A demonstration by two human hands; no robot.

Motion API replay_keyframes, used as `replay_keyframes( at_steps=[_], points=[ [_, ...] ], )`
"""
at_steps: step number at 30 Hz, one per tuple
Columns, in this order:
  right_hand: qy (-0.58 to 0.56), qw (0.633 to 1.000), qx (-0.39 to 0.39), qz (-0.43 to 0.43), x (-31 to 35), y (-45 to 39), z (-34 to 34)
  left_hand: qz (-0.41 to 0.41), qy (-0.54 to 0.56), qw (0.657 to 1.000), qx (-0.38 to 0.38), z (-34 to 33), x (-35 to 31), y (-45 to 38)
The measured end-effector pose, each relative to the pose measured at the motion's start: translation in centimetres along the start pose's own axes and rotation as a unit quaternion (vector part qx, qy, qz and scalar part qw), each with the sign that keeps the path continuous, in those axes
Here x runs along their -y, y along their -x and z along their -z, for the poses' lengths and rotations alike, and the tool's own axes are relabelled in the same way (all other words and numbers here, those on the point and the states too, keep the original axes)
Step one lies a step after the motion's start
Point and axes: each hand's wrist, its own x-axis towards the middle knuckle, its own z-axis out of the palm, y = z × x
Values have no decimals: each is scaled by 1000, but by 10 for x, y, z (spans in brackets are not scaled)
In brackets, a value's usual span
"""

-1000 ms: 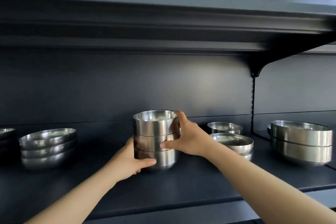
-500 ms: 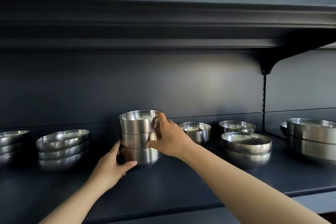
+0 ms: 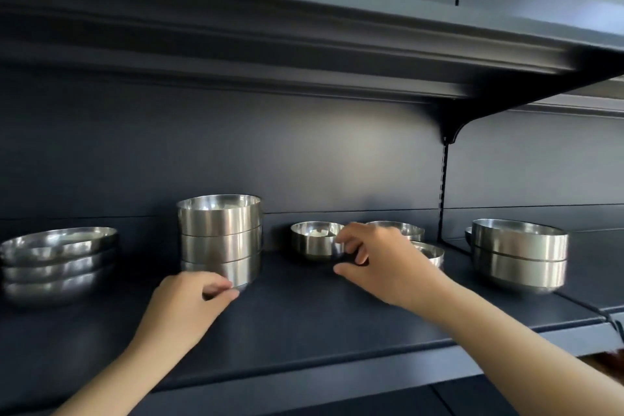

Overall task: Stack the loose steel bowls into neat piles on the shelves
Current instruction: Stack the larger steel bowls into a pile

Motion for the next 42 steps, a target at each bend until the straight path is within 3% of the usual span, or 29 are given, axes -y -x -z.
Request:
replay_keyframes(
  at_steps=[4,11,18,24,36,42],
  points=[
    [21,999,-5,-42,-52,8,34,-14,47,997,66,-32,-44,0],
    [73,993,87,-12,-131,15,58,-121,61,989,63,-86,-129,-15],
    [83,987,126,47,-158,12,51,-188,-19,962,196,-118,-172,-30],
    [85,985,130,81,-156,9,45,-183,-49,954,233,-121,-174,-39],
    [19,976,156,149,-78,-22,-1,-139,-122,967,175,-49,-108,-27],
    [5,971,159,178,-47,-32,-17,-107,-93,973,182,-23,-88,-22]
  ],
)
